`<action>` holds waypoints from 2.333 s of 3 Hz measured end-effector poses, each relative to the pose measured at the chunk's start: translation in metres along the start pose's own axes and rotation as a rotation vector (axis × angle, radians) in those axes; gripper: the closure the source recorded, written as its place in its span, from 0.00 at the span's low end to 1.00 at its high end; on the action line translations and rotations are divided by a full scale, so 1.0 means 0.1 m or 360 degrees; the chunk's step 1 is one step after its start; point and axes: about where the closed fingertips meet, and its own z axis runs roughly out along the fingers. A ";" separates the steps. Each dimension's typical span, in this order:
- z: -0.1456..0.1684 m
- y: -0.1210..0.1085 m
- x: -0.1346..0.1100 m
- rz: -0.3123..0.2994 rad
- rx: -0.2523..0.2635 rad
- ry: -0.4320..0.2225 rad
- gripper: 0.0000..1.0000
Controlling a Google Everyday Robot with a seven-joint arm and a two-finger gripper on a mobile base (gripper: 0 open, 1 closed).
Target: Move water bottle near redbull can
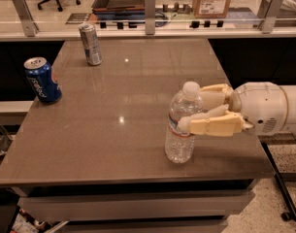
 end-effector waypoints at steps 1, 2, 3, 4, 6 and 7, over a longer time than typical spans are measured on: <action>0.02 0.01 -0.01 -0.0004 -0.0007 0.0002 0.85; 0.04 0.02 -0.02 -0.0008 -0.0012 0.0005 1.00; 0.06 -0.08 -0.10 -0.0013 0.0010 0.0011 1.00; 0.12 -0.41 -0.27 -0.0021 0.0051 0.0018 1.00; 0.53 -1.33 -0.81 -0.0095 0.0320 0.0058 1.00; 0.86 -1.74 -1.00 -0.0127 0.0397 0.0034 1.00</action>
Offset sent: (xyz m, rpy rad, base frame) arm -0.0005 0.0022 0.0009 -0.0013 -0.0017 0.0039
